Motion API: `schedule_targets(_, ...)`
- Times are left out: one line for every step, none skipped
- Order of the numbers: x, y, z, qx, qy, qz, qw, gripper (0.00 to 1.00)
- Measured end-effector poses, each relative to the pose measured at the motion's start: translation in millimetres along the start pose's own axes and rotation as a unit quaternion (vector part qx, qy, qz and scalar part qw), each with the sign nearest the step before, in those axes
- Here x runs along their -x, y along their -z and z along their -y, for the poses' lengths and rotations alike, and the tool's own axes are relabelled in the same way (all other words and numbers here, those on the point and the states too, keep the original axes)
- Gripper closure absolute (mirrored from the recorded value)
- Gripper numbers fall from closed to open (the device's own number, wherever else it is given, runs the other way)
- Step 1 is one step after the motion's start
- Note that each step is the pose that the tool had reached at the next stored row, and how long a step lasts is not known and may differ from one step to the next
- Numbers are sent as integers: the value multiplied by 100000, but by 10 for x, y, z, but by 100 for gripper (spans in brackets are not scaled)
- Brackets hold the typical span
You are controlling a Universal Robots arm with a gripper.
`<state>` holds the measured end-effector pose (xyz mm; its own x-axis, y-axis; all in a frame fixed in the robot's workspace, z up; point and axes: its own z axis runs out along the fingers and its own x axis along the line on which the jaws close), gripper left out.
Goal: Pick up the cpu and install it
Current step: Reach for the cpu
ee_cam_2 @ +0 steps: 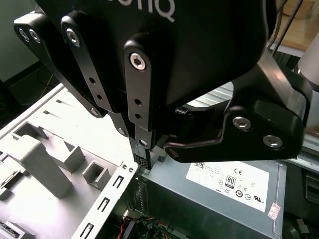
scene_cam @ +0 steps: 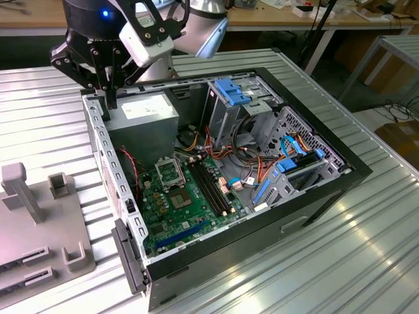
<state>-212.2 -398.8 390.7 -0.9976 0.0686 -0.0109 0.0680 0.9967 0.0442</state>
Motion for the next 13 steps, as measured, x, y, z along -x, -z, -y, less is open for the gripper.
schedule_targets(-10,0,1,3,1,-5,100000,89)
schedule_targets(-18,0,1,2,5,-11,100000,89)
schedule_targets(-29,0,2,1,6,-23,100000,89)
schedule_targets(-37,0,2,2,9,-31,100000,89)
schedule_targets(-52,0,4,-2,12,-45,100000,89)
schedule_targets(-62,0,4,2,16,-47,100000,89)
schedule_targets(-70,0,5,-3,15,-55,100000,89)
schedule_targets(-80,0,5,-2,19,-64,100000,89)
schedule_targets(-95,0,7,-2,26,-77,100000,89)
schedule_targets(-113,0,8,-4,31,-92,100000,89)
schedule_targets(-125,0,9,-3,32,-101,100000,89)
schedule_targets(-134,0,9,-4,33,-108,100000,89)
schedule_targets(-149,0,10,-6,38,-122,100000,89)
